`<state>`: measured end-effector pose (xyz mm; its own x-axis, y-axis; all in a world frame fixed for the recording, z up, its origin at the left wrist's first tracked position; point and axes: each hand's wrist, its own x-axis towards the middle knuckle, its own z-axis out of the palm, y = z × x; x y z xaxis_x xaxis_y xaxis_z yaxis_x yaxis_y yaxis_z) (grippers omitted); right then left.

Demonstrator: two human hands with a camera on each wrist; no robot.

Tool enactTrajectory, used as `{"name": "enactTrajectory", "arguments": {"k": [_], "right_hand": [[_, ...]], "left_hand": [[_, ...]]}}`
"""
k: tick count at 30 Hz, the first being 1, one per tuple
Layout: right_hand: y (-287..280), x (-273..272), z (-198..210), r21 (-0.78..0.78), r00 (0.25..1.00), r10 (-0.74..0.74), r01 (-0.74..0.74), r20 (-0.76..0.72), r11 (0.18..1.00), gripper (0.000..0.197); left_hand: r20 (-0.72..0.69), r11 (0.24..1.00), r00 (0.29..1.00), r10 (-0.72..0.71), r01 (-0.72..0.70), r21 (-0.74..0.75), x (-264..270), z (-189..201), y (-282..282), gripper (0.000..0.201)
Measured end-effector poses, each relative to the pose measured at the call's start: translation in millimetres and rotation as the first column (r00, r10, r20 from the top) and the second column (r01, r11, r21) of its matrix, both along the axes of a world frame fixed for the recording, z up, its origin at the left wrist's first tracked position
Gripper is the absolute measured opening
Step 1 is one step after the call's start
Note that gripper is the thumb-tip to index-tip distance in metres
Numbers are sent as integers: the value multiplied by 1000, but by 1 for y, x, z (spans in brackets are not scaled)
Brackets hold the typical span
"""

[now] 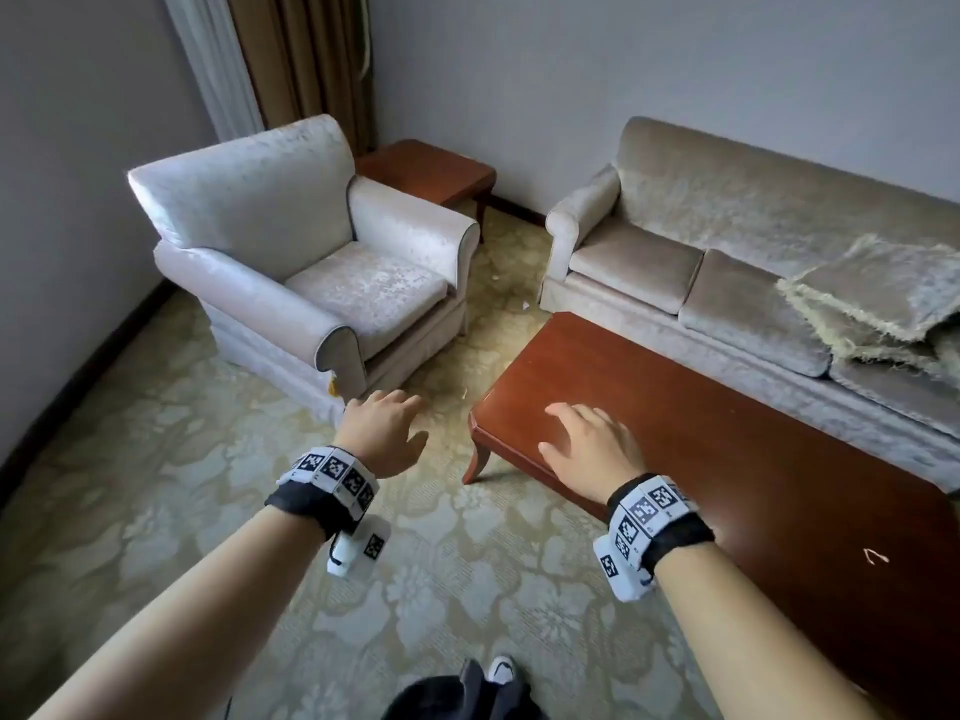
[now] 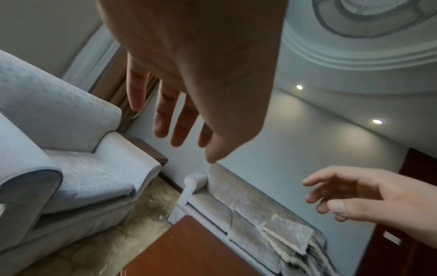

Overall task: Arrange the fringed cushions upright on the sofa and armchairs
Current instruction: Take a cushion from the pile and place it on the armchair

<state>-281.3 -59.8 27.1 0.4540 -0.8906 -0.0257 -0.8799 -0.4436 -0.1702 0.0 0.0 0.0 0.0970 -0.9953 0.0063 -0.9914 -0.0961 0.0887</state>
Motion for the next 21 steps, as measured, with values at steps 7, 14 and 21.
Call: {"name": "enactTrajectory", "arguments": {"k": [7,14,21], "right_hand": [[-97,53,23,-67,974,215,-210,70,975,49],[-179,140,33,-25,928,356,-356,111,934,51],[-268,242,25,-3,906,409,-411,109,912,50]], "left_hand": [[-16,981,987,158,-159,-113,38,36,-44,37],[-71,932,942,329,-336,-133,95,51,-74,39],[-115,910,915,386,-398,-115,197,49,-139,46]]}}
